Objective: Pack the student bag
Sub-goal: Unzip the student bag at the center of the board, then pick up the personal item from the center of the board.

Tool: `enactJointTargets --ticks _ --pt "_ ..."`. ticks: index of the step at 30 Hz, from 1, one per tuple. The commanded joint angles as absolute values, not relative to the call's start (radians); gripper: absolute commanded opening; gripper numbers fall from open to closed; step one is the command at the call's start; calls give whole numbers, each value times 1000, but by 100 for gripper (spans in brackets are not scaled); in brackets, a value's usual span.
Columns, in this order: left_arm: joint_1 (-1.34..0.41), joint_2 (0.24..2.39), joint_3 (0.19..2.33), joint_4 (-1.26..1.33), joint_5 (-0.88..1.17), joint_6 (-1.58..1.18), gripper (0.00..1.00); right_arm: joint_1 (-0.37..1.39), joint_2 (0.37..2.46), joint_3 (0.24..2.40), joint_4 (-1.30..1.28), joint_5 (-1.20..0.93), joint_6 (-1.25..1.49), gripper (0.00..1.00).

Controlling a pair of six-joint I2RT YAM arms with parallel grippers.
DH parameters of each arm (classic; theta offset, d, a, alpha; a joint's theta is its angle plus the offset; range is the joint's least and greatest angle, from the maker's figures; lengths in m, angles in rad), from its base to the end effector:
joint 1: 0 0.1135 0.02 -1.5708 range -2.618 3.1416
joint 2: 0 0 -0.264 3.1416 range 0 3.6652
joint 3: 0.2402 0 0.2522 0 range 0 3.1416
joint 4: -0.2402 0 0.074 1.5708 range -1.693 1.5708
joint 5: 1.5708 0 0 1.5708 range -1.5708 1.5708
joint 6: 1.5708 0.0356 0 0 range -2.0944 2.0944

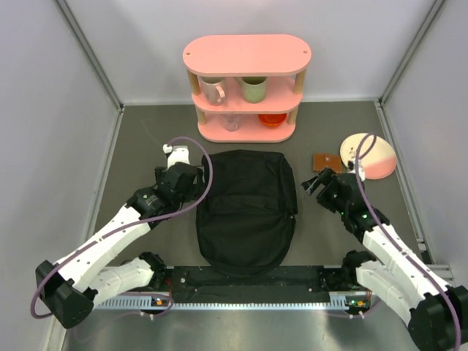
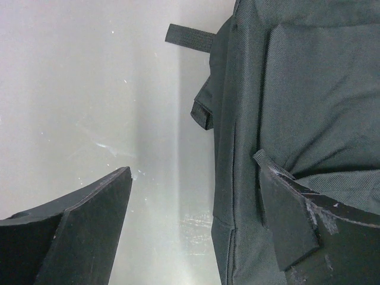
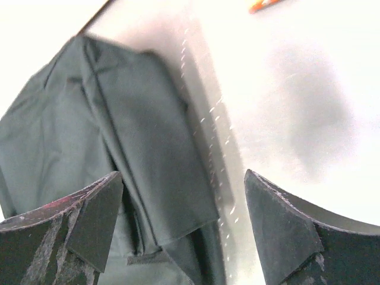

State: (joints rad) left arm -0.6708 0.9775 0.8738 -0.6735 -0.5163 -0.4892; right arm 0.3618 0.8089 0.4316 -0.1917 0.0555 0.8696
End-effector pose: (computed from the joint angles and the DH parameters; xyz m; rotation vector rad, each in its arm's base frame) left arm 0.1653 -0.1087 0.2931 -0.0432 2.2263 -0.0194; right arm 0.1689 0.0618 0.2110 0.5882 2.1327 0.6493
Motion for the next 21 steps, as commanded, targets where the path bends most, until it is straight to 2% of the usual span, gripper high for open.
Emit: enactJointTargets --ticks 1,2,9,14,19,21 --pt "-667 930 911 -657 -485 -476 93 226 787 512 -267 120 816 83" --pt "-666 922 910 -654 -477 -479 99 204 795 521 -267 117 804 83" --pt "-666 885 893 -598 -381 -483 99 25 1011 667 -262 43 770 86" --pt "-666 885 881 -569 -327 -483 99 21 1250 848 -250 32 643 88" --pt "-667 874 861 -565 -307 -486 99 21 1534 1075 -258 -106 454 88" --pt "-666 862 851 -555 -304 -486 99 21 1601 1168 -299 -78 434 89"
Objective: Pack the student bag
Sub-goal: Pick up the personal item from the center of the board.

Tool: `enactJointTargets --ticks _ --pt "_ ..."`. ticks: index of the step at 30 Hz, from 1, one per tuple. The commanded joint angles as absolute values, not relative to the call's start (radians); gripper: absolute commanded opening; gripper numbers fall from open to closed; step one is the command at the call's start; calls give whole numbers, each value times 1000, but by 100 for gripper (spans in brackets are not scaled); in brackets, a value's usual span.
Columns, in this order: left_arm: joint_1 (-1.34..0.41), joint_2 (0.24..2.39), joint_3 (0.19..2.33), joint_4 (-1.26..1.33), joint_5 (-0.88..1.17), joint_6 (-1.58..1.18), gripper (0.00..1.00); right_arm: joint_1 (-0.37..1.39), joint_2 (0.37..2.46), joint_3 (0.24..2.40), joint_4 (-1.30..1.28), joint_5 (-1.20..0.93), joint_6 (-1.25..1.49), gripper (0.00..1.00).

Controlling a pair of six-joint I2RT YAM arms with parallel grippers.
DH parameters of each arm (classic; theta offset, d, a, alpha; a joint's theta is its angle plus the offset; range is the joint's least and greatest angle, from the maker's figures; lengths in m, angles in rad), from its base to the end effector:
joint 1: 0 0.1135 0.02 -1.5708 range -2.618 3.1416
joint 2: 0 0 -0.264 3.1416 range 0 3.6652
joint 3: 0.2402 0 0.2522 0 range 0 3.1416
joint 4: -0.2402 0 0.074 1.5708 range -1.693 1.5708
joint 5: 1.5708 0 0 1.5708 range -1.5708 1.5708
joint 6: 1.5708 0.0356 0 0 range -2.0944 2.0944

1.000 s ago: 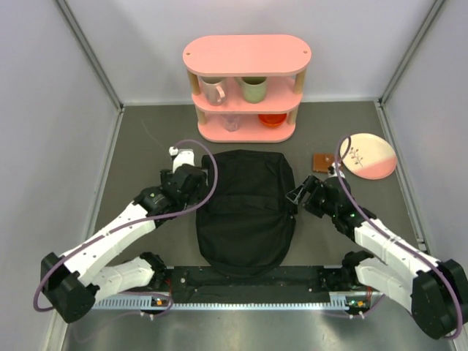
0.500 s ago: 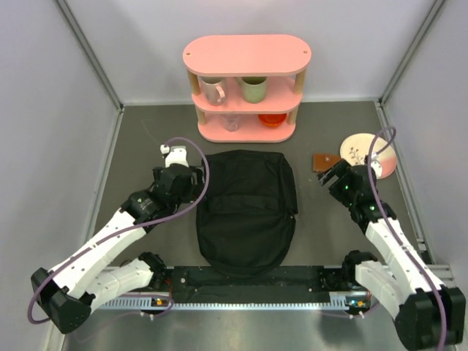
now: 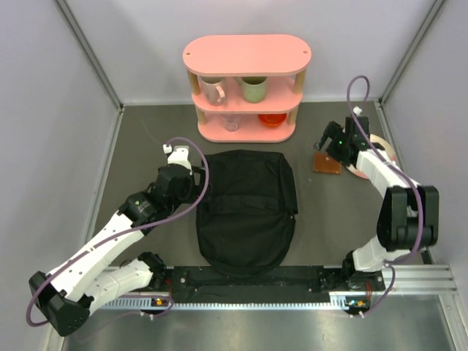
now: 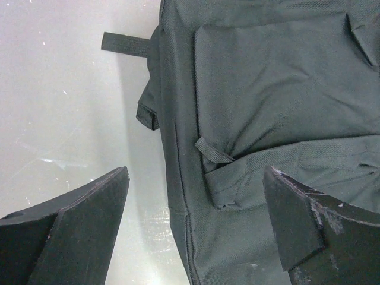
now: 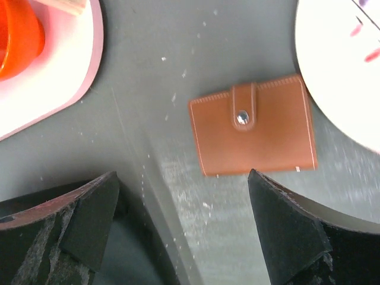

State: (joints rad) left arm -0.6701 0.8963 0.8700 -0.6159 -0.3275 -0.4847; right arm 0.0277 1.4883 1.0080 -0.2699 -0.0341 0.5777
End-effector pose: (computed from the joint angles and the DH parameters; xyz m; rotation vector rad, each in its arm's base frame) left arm 0.1543 -0.1077 0.3087 0.0222 2.1888 -0.2943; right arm 0.3232 0.0102 0.2419 0.6202 2.2622 0.3423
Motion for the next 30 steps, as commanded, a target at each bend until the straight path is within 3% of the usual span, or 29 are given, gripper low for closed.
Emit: enactJointTargets --ticks 1,7,12,24,30 --pt "-667 859 848 -552 -296 -486 99 21 1650 1190 -299 -77 417 89" --pt "-666 839 836 -522 -243 -486 99 20 1830 1368 -370 -80 390 90" --pt "-666 808 827 -451 -157 -462 99 21 1885 1344 -377 -66 390 90" --pt "-678 975 933 -333 -5 -465 99 34 1734 973 -244 -136 509 90" --pt "-736 1101 1061 -299 23 -459 99 58 1518 729 -235 -97 624 90"
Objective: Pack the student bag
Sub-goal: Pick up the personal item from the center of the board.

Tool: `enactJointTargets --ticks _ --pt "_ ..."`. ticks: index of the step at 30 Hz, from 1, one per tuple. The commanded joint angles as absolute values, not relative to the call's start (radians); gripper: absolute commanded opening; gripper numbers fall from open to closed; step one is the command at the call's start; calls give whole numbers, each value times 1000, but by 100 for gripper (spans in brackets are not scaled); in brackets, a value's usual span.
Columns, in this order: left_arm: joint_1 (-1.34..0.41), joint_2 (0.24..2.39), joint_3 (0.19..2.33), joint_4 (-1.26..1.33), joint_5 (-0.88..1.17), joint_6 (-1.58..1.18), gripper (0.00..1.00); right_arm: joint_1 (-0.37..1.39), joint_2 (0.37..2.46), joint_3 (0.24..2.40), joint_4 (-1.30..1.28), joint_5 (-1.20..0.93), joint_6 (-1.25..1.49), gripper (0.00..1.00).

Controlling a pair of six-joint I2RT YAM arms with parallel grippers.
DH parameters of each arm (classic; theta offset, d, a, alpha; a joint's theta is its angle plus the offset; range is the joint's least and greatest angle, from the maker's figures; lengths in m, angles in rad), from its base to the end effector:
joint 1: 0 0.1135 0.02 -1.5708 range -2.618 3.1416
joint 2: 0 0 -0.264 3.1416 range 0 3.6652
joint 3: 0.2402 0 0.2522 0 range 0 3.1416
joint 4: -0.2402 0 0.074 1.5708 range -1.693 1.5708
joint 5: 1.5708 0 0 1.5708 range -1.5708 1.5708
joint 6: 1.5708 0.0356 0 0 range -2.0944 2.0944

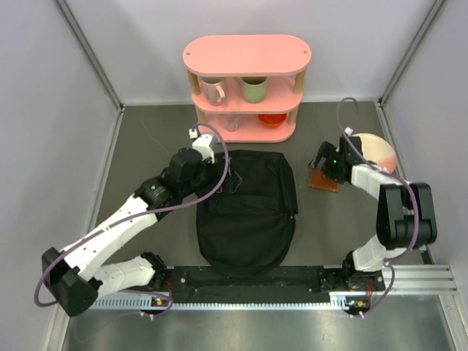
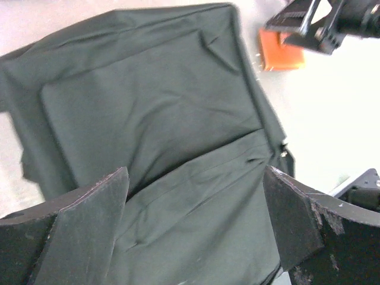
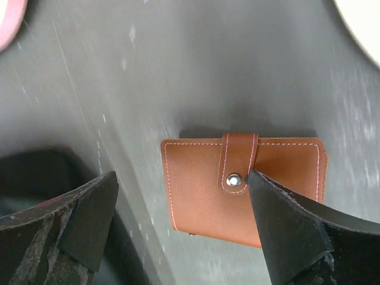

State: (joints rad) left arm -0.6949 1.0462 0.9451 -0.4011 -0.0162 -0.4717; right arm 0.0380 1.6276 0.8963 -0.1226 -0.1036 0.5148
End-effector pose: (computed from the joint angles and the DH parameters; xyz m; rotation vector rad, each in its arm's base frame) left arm 0.1798 -0.1491 0.3242 0.2290 2.1361 -0.6856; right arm 0.3289 0.0162 0.1757 0.5331 2.3952 0.3732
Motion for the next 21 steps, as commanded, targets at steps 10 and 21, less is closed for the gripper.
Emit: enactJointTargets --ticks 10,21 --pt "-914 1420 1250 -138 90 -497 98 34 987 673 -411 -69 686 91" --pt "-973 1802 1520 -52 256 -523 98 -362 850 528 -508 -193 677 79"
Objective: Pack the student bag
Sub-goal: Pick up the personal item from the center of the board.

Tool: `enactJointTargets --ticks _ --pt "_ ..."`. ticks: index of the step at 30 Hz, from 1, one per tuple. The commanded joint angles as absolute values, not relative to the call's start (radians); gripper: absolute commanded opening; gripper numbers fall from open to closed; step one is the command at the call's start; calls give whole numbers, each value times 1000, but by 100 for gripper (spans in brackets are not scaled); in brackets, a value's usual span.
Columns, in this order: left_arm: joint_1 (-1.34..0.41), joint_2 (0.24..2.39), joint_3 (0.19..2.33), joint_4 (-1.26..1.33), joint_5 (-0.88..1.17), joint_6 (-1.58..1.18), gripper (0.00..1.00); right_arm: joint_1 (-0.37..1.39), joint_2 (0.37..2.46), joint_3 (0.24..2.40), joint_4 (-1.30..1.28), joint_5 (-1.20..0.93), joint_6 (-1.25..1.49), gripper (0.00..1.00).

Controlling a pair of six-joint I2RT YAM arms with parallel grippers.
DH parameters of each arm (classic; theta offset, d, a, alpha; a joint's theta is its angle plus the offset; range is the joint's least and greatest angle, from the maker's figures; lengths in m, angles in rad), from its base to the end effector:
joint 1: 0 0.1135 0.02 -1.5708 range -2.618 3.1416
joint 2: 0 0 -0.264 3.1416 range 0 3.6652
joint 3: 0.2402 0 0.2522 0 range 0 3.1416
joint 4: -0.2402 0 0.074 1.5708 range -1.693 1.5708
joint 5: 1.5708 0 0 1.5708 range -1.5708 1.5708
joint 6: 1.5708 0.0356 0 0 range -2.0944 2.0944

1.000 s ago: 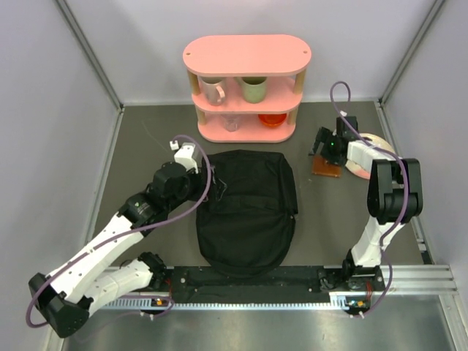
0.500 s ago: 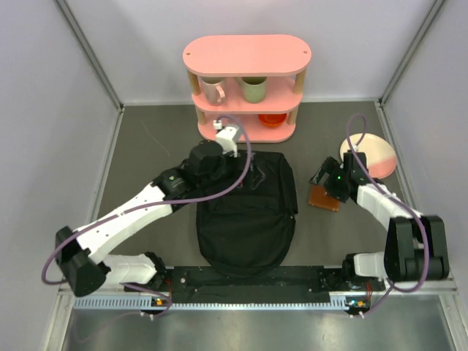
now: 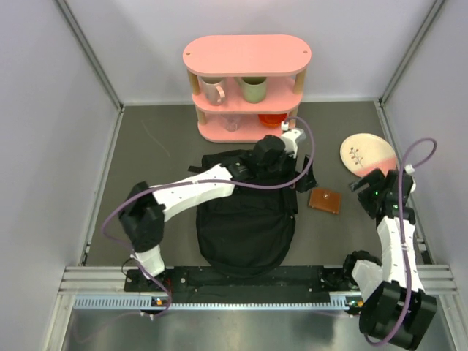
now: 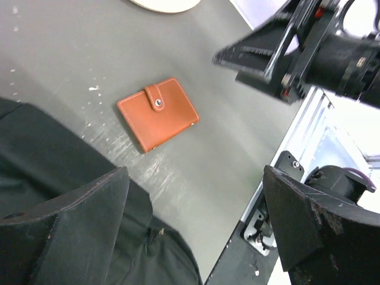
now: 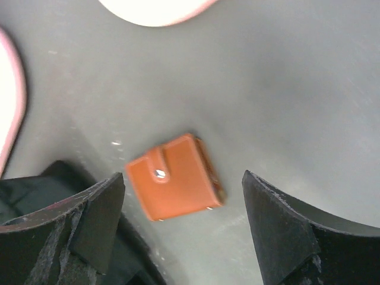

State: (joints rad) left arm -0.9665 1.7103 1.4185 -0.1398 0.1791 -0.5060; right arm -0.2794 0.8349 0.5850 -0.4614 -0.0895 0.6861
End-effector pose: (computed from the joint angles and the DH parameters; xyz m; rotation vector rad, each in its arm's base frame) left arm 0.2264 -0.3390 0.3163 0.6182 2.0893 -1.0802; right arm 0.1719 -0.0460 0.2353 1.0250 2.0573 0.3135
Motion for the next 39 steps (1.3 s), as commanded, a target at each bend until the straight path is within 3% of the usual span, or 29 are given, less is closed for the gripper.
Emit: enactJointTargets --ticks 1,9,15,18,26,39 --pt "-973 1859 1538 -54 264 -519 98 -367 854 513 -499 -198 673 77" --pt "-971 2092 1701 -72 304 -564 98 -402 940 466 -405 -291 667 76" --pt "-971 2235 1795 -167 262 -627 95 -402 988 434 -319 -337 660 66" --pt "-969 2266 1795 -169 255 -652 94 -402 1026 431 -282 -360 647 56" --pt "-963 2312 1793 -166 276 -670 90 -402 1115 428 -218 -414 630 49" --pt "-963 2336 1756 -109 341 -707 67 -402 1224 420 -147 -489 595 39"
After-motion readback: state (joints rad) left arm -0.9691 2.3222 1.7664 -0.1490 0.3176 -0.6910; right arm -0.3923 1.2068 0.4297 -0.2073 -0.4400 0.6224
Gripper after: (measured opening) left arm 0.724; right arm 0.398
